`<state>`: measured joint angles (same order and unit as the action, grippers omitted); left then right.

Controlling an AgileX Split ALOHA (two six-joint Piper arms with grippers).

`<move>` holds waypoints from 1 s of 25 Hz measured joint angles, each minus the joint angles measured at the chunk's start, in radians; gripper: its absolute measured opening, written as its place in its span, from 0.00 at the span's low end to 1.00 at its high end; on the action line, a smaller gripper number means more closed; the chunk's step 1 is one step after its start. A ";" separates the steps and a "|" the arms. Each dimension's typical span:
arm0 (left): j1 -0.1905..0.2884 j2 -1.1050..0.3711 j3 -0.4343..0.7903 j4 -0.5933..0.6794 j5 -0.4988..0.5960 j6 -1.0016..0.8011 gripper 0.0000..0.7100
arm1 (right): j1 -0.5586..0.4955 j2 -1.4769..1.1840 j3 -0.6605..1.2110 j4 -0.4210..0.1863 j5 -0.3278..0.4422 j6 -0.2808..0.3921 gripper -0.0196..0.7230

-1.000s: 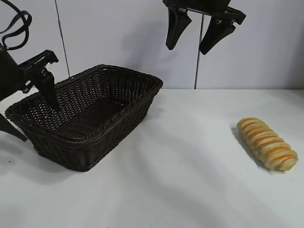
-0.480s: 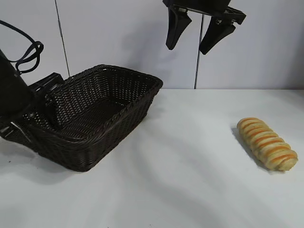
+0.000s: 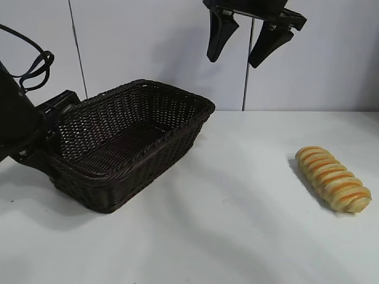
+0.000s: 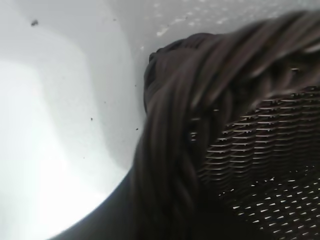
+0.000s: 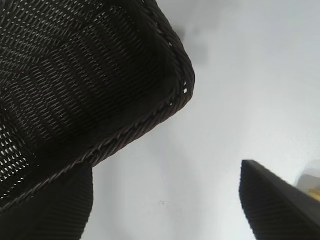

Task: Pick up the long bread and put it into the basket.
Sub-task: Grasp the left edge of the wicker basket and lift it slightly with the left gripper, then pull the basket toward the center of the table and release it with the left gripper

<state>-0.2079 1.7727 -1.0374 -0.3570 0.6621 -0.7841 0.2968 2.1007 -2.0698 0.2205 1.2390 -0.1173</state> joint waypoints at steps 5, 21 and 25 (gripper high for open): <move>0.028 -0.023 -0.041 0.000 0.062 0.099 0.14 | 0.000 0.000 0.000 -0.001 0.001 0.000 0.81; 0.029 0.170 -0.320 -0.129 0.367 0.658 0.14 | 0.000 0.000 0.000 -0.002 0.000 0.000 0.81; 0.029 0.244 -0.442 -0.135 0.469 0.793 0.14 | 0.000 0.000 0.000 -0.002 0.000 0.000 0.81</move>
<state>-0.1790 2.0171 -1.4789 -0.4918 1.1315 0.0085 0.2968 2.1007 -2.0698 0.2187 1.2390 -0.1173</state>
